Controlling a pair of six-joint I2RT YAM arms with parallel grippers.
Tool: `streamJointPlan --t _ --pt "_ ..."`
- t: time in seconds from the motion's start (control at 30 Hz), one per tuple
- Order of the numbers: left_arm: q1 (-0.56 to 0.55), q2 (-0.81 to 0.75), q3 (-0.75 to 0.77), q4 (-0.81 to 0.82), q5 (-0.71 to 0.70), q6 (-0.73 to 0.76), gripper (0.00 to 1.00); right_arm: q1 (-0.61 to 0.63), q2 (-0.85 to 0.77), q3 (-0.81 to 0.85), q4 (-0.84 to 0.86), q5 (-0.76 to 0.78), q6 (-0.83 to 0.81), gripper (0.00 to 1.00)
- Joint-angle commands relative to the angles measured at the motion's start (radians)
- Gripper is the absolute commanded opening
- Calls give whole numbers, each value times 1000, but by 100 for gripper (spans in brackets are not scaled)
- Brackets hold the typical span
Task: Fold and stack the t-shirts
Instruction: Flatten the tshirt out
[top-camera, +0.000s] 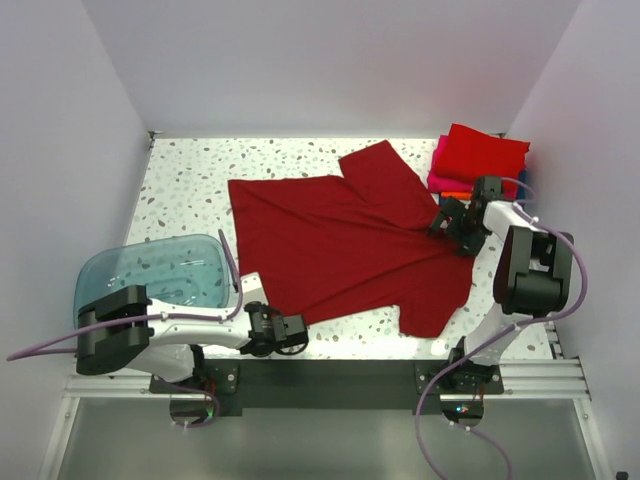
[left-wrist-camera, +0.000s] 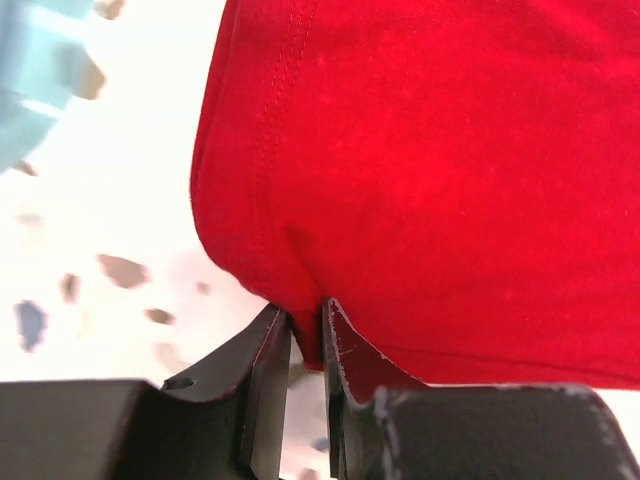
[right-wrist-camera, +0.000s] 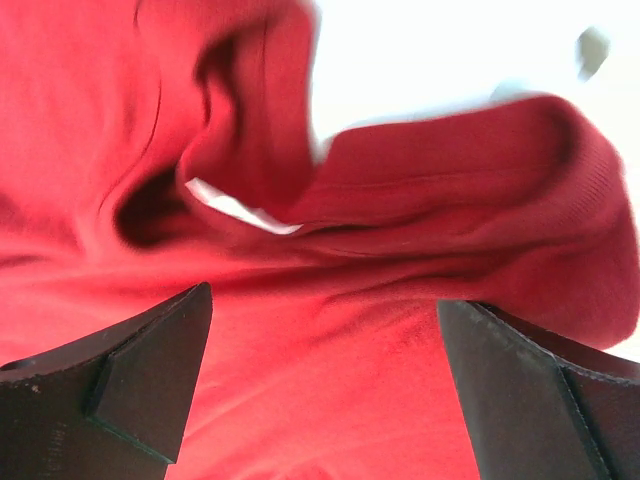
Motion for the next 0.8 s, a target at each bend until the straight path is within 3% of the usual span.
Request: streamJointPlan --t 0.0,0.1,0.2,0.23,0.37,0.5,0.77 --pt "-19 10 34 42 -1 31 23 -20 48 73 -44 115 -85 99" --pt "-20 4 39 36 0 31 25 -20 7 124 -72 106 -94 99" --pt "-23 -37 40 10 -4 28 39 -22 -88 126 -89 100 -104 99" --pt "-27 -54 40 2 -6 22 52 -20 -122 109 -94 98 -107 99" --pt "-28 -146 36 -62 -24 -6 66 -20 -272 51 -123 94 -121 99" --pt "-28 -169 0 -103 -26 -75 68 -19 -400 -8 -146 63 -130 99" --pt "-28 -181 -75 -150 -15 -181 61 -20 -510 -47 -170 0 -139 99"
